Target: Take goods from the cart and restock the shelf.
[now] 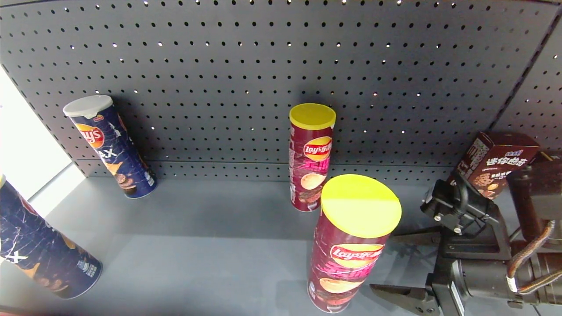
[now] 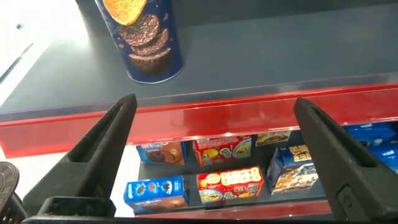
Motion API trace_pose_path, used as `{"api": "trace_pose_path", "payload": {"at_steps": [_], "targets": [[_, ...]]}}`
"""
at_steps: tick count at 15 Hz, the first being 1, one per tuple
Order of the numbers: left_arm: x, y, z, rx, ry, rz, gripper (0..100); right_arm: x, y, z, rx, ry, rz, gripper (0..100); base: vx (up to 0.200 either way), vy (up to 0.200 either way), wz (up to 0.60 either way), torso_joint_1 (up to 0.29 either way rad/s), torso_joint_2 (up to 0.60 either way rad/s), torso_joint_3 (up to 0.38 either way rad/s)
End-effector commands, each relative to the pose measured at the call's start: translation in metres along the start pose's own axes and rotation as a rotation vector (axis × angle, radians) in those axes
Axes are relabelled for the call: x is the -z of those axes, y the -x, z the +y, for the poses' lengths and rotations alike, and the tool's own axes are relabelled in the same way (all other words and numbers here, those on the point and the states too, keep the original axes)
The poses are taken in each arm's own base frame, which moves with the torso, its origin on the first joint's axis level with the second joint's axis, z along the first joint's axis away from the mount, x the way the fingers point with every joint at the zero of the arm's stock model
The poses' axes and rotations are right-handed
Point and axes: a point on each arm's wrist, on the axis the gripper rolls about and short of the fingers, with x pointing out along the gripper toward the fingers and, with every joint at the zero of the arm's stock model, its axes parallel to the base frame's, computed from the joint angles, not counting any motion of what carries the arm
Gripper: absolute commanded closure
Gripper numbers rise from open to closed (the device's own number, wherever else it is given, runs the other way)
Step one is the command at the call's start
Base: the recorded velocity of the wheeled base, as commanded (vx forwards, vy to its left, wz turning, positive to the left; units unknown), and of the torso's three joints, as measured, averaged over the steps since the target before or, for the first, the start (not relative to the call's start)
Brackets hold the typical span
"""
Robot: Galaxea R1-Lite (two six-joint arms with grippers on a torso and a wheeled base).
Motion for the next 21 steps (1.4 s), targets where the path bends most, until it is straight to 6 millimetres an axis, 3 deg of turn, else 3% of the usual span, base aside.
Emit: {"api": "trace_pose_path", "payload": {"at_steps": [1,21], "targets": [[0.000,0.000,0.000,-0.002,0.001,0.002,0,-0.002,-0.007,-0.001,-0.001,0.001,0.014,0,0.000,0.000,0.00,0.000,0.00,0.000],[0.000,0.000,0.000,-0.006,0.009,0.002,0,-0.015,-0.028,-0.002,-0.017,0.021,0.020,0,0.000,0.000,0.00,0.000,0.00,0.000]]}}
